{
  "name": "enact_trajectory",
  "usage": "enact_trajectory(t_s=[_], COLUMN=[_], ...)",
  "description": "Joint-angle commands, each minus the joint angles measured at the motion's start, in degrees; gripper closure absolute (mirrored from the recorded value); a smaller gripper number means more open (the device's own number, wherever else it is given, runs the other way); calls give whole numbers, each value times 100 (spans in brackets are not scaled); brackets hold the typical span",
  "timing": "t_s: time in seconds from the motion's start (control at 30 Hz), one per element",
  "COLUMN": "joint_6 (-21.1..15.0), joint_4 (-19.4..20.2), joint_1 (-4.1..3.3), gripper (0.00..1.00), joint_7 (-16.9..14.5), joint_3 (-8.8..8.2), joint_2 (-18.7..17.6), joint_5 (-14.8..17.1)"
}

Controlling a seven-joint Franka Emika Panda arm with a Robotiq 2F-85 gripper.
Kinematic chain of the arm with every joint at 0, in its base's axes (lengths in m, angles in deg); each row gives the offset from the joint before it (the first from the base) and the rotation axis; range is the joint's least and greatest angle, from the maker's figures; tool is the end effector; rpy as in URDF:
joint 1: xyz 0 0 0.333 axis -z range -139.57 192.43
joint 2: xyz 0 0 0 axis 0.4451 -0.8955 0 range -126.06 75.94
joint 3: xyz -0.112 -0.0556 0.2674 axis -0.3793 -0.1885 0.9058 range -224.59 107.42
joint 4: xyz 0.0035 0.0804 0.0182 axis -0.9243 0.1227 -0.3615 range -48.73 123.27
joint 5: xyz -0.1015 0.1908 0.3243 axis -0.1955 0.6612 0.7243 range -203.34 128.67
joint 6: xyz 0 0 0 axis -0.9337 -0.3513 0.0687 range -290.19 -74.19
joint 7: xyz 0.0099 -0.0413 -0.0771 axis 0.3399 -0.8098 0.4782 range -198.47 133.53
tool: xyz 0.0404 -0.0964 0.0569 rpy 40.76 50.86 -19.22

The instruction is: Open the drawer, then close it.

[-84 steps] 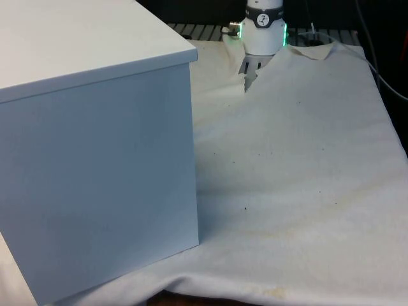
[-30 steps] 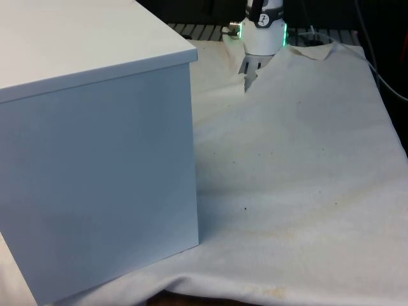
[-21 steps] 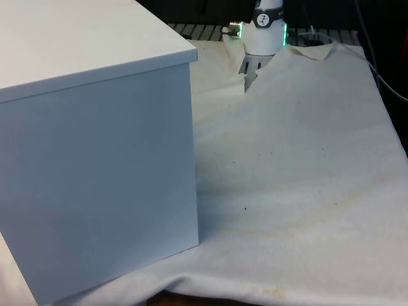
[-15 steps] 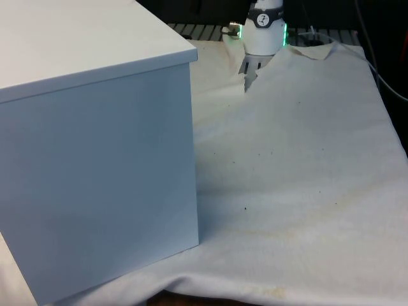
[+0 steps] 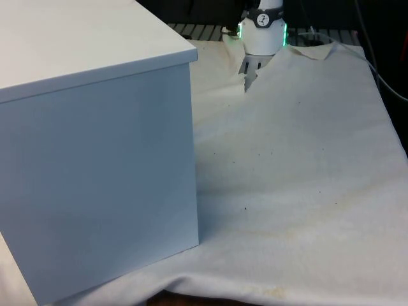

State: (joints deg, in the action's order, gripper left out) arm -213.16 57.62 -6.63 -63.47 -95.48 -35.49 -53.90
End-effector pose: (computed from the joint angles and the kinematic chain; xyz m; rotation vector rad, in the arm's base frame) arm 0.6200 -0.0312 0.4195 2.5543 0.9098 0.2901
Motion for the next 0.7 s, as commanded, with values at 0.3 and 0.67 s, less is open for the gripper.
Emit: enact_trajectory(t_s=[0.3,0.67], joint_6=[-401,-859], joint_4=[126,212], joint_1=[0,11], gripper=[0,0], joint_7=[298,407], joint_3=[-52,-264], joint_2=[-97,-286], joint_5=[-338,-607])
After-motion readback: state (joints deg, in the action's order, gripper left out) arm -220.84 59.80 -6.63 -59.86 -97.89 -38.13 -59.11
